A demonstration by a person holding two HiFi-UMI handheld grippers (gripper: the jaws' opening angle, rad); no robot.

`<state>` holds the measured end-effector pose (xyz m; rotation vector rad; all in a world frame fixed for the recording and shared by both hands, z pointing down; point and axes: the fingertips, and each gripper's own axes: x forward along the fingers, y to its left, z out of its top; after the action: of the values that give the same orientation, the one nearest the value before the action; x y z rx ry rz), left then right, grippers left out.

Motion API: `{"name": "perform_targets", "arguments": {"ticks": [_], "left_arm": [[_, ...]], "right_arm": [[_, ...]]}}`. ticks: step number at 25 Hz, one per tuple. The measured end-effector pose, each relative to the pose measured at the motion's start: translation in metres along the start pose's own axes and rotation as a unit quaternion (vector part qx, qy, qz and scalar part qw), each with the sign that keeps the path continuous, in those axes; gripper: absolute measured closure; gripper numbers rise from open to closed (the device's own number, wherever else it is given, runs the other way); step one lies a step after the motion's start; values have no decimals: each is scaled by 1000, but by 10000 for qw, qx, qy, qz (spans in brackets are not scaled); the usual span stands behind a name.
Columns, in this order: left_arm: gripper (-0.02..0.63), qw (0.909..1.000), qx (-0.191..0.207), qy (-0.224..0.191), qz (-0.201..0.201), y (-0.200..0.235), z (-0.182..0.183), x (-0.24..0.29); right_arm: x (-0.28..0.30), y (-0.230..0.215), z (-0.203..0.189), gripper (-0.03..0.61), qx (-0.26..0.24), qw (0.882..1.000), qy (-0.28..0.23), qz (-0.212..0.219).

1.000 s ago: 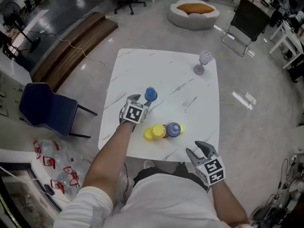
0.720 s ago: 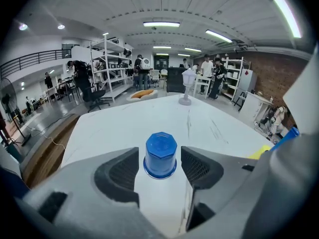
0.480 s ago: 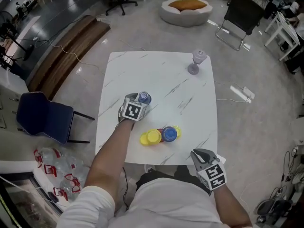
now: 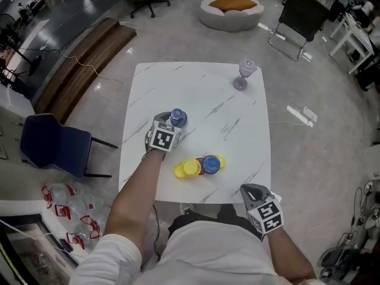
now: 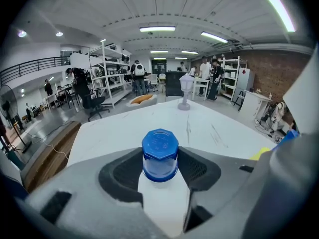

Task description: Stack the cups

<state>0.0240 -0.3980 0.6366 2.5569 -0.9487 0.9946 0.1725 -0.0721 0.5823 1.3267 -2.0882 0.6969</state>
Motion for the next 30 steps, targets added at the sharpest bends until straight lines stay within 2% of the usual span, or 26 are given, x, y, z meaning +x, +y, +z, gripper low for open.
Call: {"name": "perform_targets", "arguments": {"ticks": [4,8,16,21,30], "left_arm": [[390,9994,196,-265,-79,0,20,-41],[390,9981,242,-453,-350,-13,44,-94],[388,9914,730,-501,-962,-87,66,-185],[387,9864,957,-247,-1311,-143,52,-199],[383,9865,983,92,-1307,-177,27,-188]], "right_arm": [[5,8,6,571,40,10000,-90,12],[15,21,12,571,-7,9998,-177,66],[24,46,25,571,-269,9985,-294,368],[18,48,33,571,-550,9962,-335,591],[18,40,37,571,-702,9927,-427,887]]}}
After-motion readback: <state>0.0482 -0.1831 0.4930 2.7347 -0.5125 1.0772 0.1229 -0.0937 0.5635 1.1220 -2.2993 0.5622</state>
